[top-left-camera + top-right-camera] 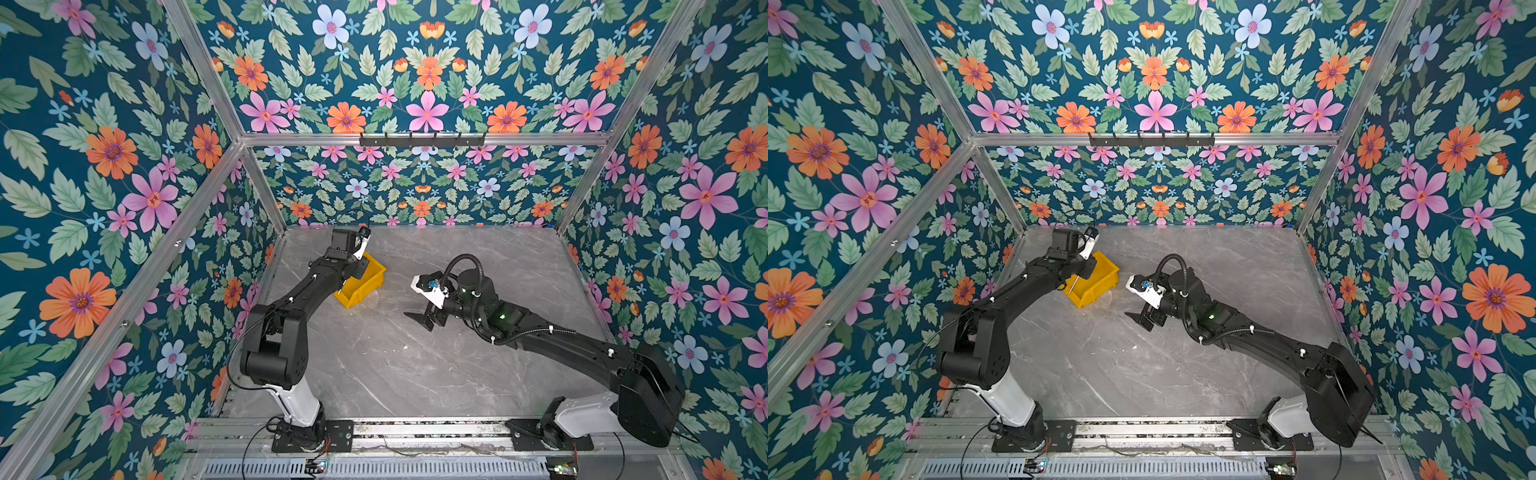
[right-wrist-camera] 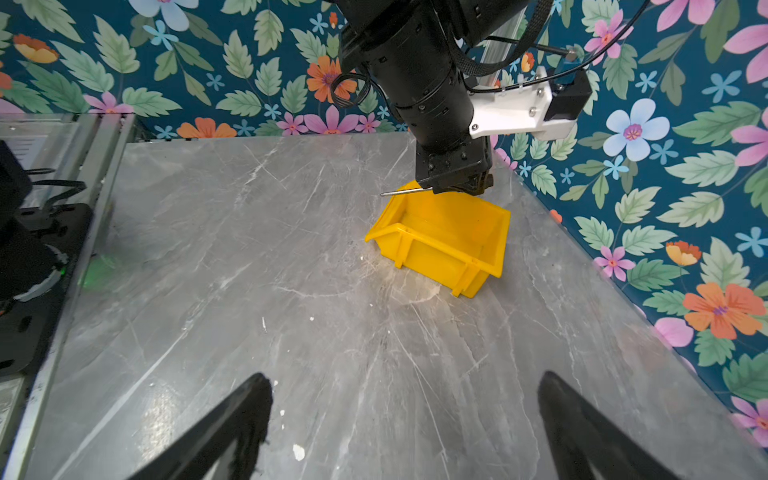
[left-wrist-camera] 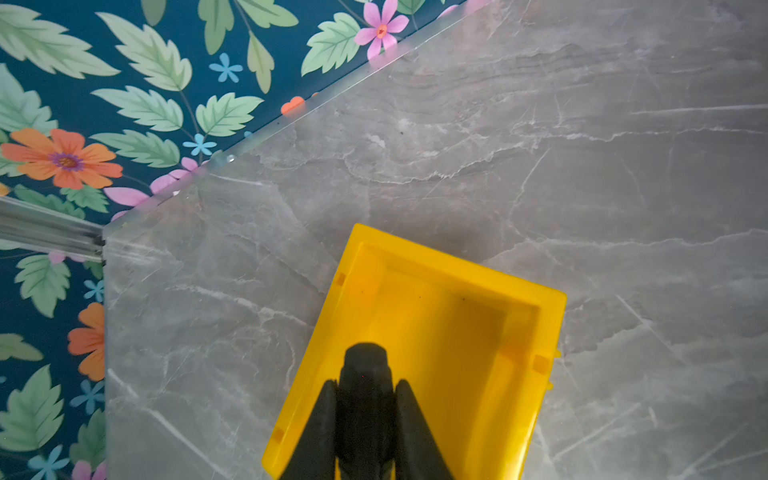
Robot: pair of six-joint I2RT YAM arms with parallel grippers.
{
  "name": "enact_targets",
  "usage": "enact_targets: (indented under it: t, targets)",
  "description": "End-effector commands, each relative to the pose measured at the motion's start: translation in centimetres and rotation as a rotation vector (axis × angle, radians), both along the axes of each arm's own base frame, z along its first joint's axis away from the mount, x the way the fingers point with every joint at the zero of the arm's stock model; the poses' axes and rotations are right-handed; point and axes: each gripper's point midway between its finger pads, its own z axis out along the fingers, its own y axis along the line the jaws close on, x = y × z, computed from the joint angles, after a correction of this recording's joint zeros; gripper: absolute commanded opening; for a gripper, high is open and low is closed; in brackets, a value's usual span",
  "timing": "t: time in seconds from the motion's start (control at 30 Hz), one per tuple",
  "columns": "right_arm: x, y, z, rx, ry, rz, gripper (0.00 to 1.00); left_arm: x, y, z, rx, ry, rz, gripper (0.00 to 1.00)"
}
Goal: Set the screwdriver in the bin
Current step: 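Lower the held screwdriver into the yellow bin with the left gripper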
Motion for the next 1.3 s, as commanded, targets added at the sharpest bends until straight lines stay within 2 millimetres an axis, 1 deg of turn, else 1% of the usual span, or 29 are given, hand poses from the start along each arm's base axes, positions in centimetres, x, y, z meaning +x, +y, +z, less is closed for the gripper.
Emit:
enact_targets:
  t: [0.0, 0.17, 0.3, 0.53, 0.63, 0.77, 0.87, 1.0, 1.13, 1.27]
  targets:
    - [0.8, 0.6, 0.7, 0.034, -0.001, -0.025, 0.99, 1.3, -0.8, 0.1, -0.011, -0.023, -0.032, 0.0]
    - [0.7, 0.8, 0.3, 0.034, 0.017, -0.014, 0.99, 2.2, -1.3, -1.7, -0.024, 0.009, -0.036, 0.0]
    - [0.6, 0.6, 0.1, 0.022, 0.015, -0.011, 0.99, 2.6, -1.2, -3.3, -0.012, 0.029, -0.029, 0.0]
    - [0.4, 0.5, 0.0, 0.021, 0.015, -0.006, 0.99, 2.7, -1.1, -6.1, -0.018, 0.07, 0.0, 0.0]
    - [0.3, 0.4, 0.0, 0.019, 0.016, -0.007, 0.99, 2.8, -0.8, -7.0, -0.017, 0.077, 0.024, 0.0]
    - [0.1, 0.3, 0.0, 0.018, 0.009, -0.004, 0.99, 2.8, -0.7, -7.8, -0.019, 0.079, 0.041, 0.0]
    - [0.1, 0.2, 0.1, 0.018, 0.006, -0.004, 0.99, 2.7, -0.6, -8.1, -0.022, 0.083, 0.046, 0.04]
    - [0.0, 0.1, 0.2, 0.018, 0.003, -0.004, 0.99, 2.7, -0.5, -7.6, -0.024, 0.071, 0.051, 0.12]
    - [0.0, 0.1, 0.6, 0.036, -0.013, -0.005, 0.99, 2.7, -0.1, -6.6, -0.013, 0.047, 0.071, 0.28]
    - [0.1, 0.0, 1.0, 0.051, -0.029, -0.014, 0.99, 2.5, 0.1, -4.9, -0.024, 0.017, 0.077, 0.39]
